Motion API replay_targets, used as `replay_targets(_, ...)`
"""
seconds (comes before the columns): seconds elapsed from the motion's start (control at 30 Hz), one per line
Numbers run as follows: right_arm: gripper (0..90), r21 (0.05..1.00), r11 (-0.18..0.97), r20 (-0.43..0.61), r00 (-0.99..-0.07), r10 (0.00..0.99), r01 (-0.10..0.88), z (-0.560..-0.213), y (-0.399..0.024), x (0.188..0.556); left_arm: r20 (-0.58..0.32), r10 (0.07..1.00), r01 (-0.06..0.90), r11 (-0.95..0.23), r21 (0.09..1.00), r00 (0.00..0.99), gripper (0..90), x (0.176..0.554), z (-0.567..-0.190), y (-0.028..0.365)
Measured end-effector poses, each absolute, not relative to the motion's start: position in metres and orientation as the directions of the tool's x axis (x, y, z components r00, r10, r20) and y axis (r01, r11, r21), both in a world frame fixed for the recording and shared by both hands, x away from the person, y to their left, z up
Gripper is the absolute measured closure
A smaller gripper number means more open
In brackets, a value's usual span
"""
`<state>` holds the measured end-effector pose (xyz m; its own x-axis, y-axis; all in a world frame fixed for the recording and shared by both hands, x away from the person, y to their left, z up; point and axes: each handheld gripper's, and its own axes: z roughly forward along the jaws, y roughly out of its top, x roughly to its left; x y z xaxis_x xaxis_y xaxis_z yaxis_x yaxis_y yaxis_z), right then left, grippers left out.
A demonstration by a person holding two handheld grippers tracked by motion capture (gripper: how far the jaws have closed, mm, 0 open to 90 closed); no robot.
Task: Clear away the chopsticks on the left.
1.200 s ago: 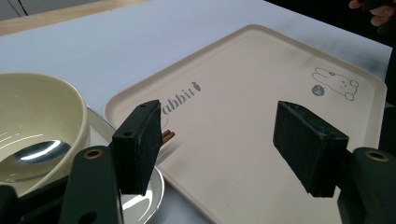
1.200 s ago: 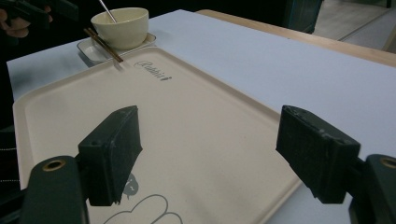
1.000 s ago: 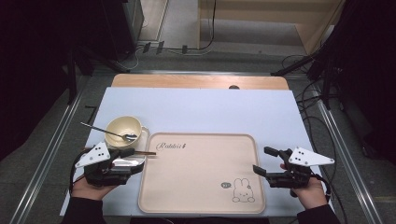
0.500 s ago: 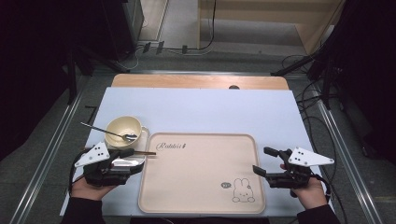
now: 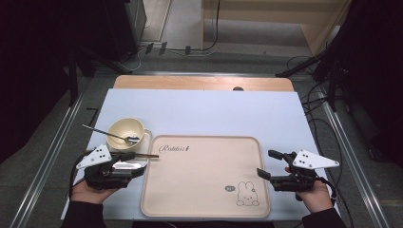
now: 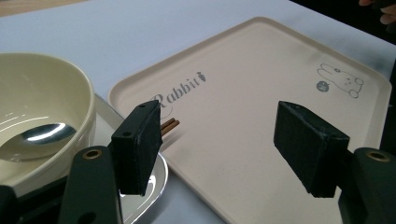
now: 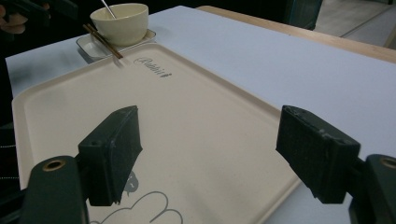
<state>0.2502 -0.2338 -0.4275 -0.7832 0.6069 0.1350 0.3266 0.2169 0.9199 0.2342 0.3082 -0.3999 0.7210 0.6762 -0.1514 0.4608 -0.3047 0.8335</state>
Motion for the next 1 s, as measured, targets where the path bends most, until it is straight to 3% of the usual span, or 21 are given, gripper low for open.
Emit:
replay_targets(0.4, 21.9, 0.912, 0.235, 0.130, -0.780, 0.612, 0.337, -0.430, -0.232, 0.250, -0.140, 0.708, 0.501, -0.331, 0.800, 0.692, 36.8, 0.232, -0.398, 0.314)
replay_targets(1.0, 20.7, 0.901, 0.249, 0.140, -0.780, 0.610, 0.356, -0.433, -0.231, 0.251, -0.155, 0.728, 0.612, -0.417, 0.672, 0.667, 33.2, 0.233, -0.396, 0.321)
